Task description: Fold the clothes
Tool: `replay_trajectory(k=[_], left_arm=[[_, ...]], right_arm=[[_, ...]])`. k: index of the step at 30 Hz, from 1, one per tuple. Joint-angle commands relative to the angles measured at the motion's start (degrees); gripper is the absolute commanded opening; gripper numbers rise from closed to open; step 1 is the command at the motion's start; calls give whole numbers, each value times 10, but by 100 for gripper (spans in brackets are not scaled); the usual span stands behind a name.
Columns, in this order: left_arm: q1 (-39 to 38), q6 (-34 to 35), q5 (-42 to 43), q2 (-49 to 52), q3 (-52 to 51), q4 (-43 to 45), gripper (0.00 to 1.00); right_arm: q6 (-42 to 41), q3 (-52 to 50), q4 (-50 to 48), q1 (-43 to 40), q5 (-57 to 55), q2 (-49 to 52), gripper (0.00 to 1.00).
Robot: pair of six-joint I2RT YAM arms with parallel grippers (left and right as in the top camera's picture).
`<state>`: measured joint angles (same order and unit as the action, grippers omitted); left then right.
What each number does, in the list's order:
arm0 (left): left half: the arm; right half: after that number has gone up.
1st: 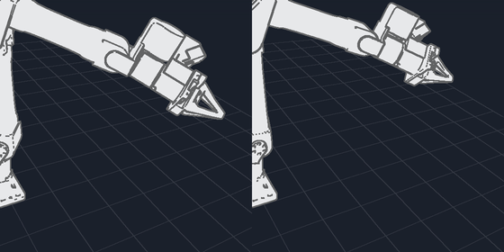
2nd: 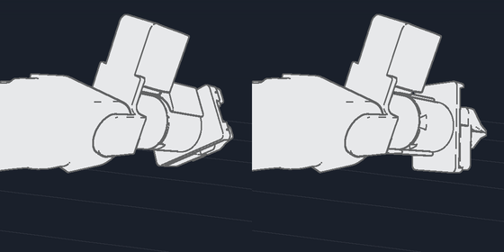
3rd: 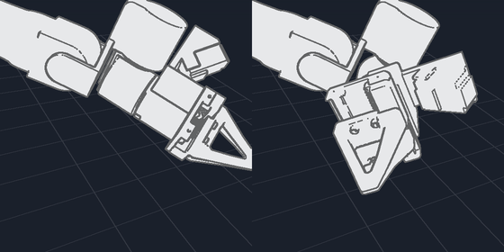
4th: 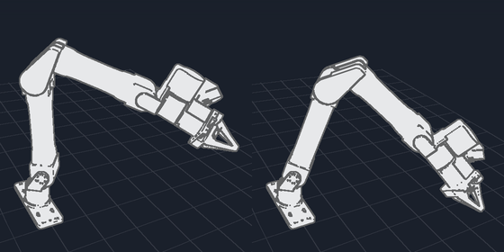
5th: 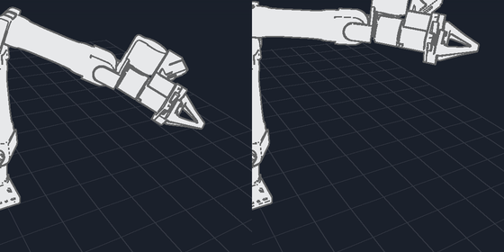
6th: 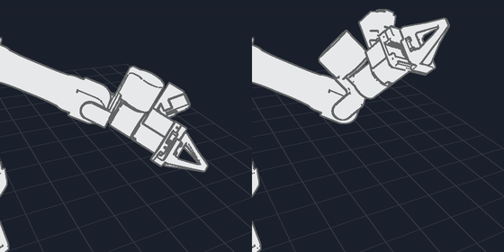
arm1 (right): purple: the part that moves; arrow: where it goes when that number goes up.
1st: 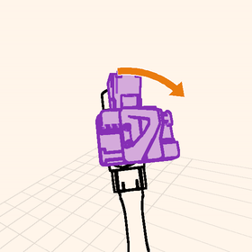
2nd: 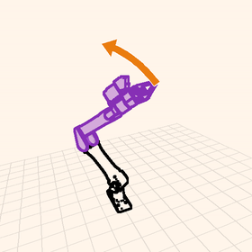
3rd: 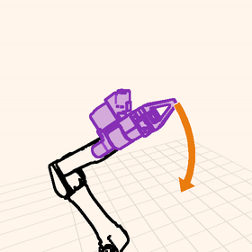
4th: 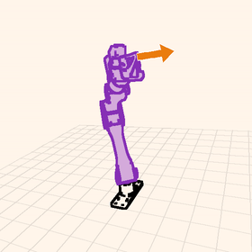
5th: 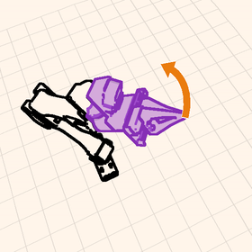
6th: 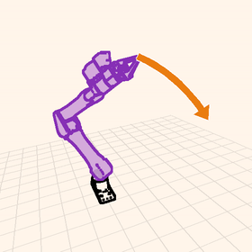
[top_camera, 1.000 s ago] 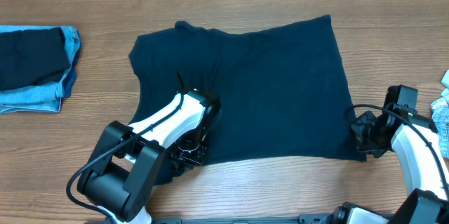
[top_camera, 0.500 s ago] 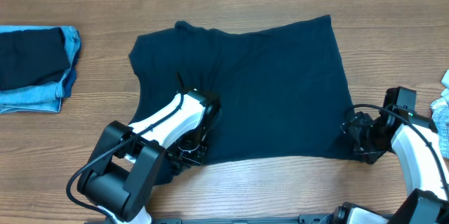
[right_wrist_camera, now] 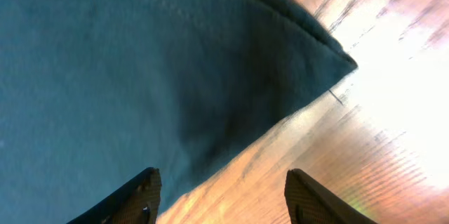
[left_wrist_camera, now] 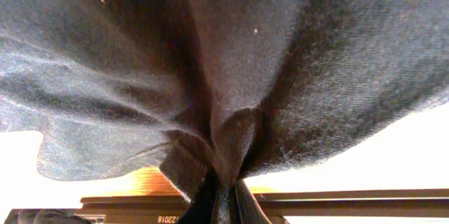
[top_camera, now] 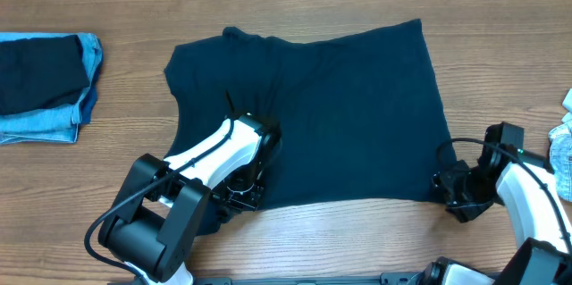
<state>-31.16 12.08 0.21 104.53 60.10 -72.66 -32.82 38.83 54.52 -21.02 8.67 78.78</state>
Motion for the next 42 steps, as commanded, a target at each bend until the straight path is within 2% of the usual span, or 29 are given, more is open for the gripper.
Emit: replay_trajectory(k=[1,4,7,9,16,32,37,42], left_arm=[[-3,4,0,9,-4,-2,4],[-3,4,2,9,-4,-2,4],[-3,4,3,9,-4,-2,4],[-3,4,3,9,-4,-2,4],[-3,4,3,9,-4,-2,4],[-3,4,2,-9,8,-16,4],[-3,4,-30,-26,34,-36,4],[-2,4,-69,-27,61,-28,4]], right_arm=[[-24,-44,-60,-3,25,-3,58],[-24,-56,-89,-3,34,-3,52],[-24,-56,-94,-3,34,-3,40],[-24,-56,-99,-3,30,-3,25],[-24,-56,-90,-3,24,-3,4],[33,-11,-38,-3,-12,-19,4],[75,24,-32,-3,-11,-20,4],[78,29,-36,-3,-9,-20,4]])
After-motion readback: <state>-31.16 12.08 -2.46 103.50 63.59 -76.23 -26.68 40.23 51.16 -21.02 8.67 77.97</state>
